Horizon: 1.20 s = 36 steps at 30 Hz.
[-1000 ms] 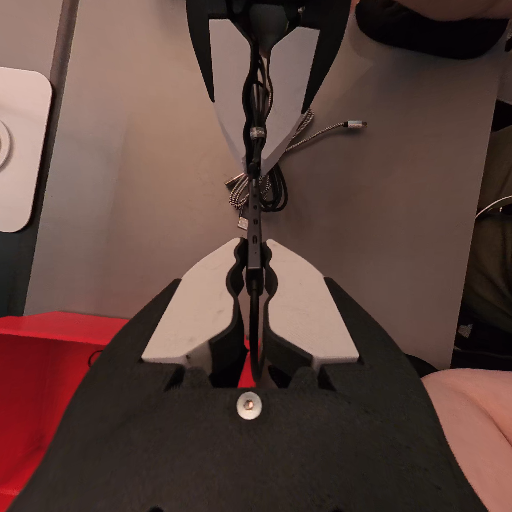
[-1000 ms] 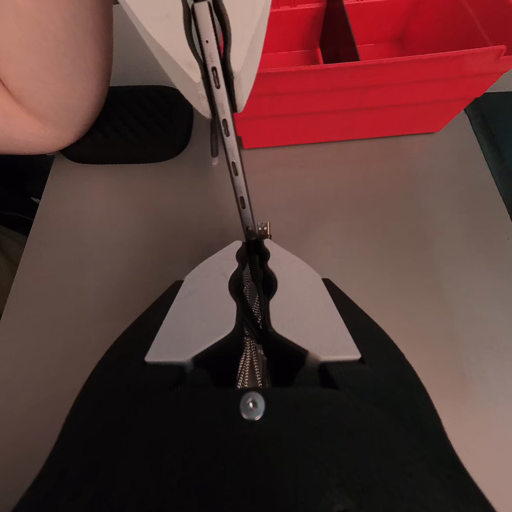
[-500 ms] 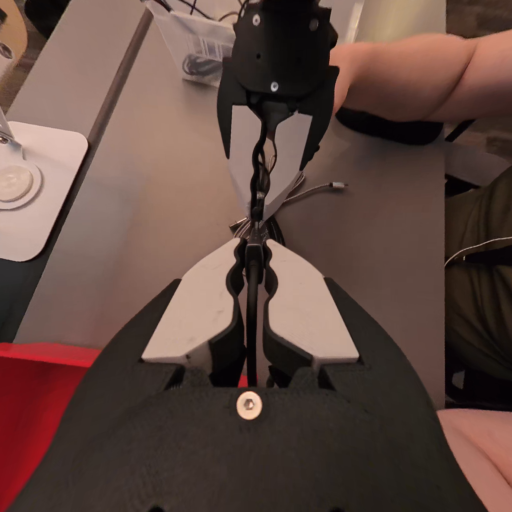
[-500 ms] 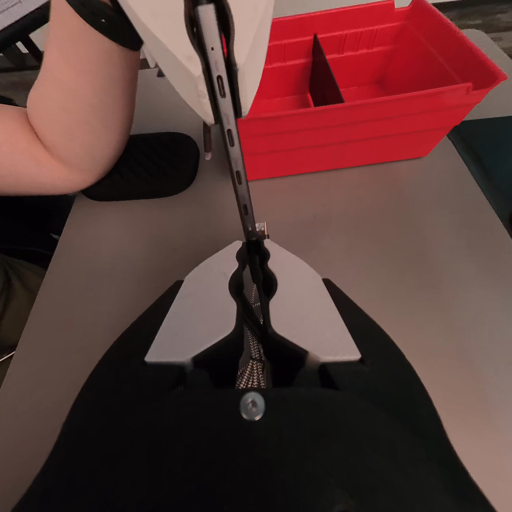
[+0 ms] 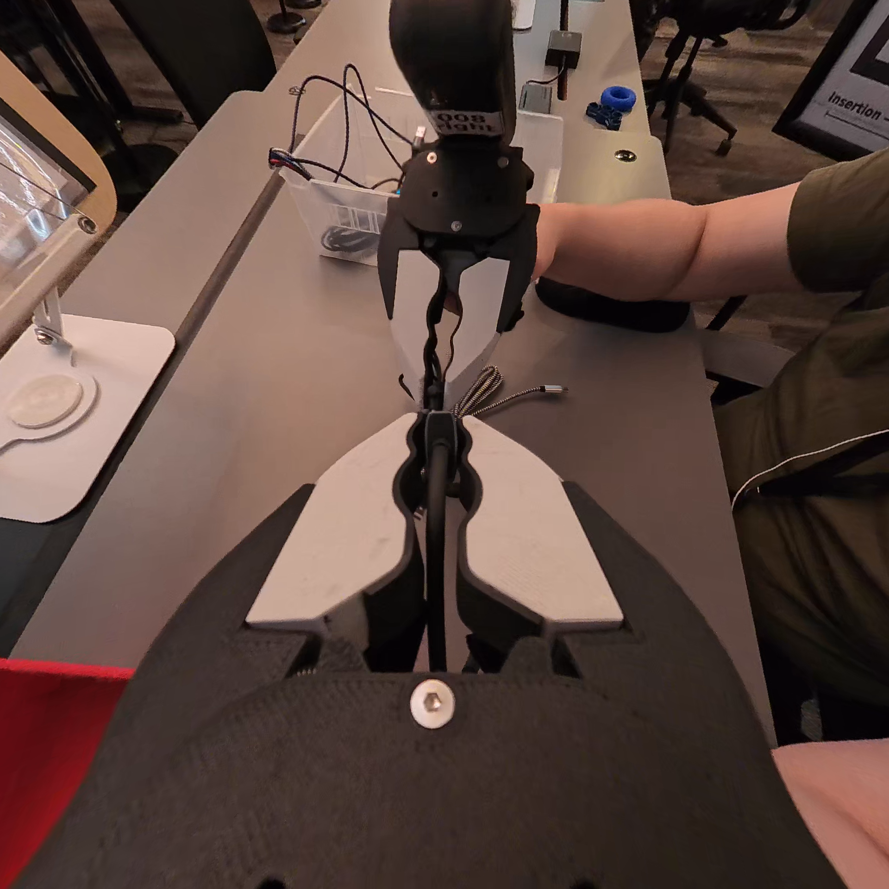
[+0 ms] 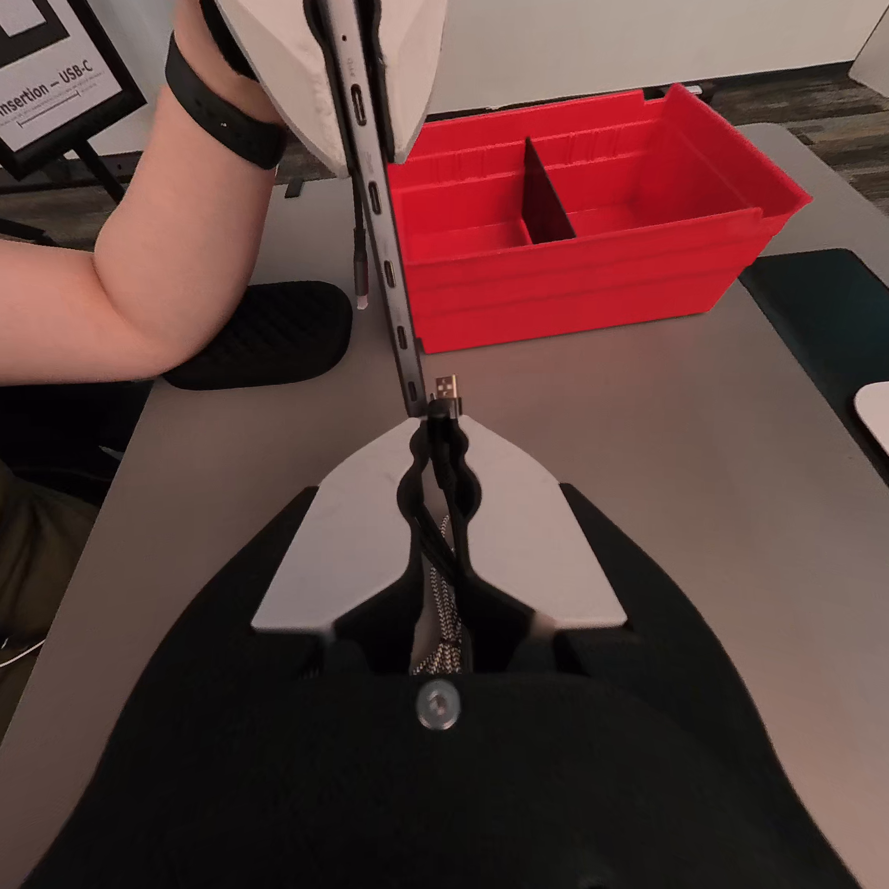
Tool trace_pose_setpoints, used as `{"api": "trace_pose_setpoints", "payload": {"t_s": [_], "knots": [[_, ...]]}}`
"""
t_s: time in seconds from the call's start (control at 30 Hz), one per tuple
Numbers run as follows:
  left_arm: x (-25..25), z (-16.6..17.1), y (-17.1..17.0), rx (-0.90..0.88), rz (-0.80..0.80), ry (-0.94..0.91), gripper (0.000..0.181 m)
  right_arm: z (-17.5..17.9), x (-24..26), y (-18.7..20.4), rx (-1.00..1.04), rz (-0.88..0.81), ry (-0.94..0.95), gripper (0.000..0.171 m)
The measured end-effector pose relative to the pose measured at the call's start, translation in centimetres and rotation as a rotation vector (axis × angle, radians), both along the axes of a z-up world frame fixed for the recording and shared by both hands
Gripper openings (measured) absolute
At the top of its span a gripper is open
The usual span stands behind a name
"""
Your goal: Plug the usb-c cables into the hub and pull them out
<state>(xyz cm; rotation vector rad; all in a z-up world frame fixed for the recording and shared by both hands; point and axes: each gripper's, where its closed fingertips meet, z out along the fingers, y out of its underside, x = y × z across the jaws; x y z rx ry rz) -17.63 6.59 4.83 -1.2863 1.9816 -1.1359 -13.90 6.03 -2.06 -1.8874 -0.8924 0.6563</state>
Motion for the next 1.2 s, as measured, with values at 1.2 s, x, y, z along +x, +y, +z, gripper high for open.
{"api": "trace_pose_setpoints", "payload": {"t_s": [1.2], "knots": [[0.3, -0.1, -0.6, 0.024, -0.024, -0.011, 0.009, 0.0, -0.5, -0.7, 0.011, -0.002, -0.118, 0.009]]}}
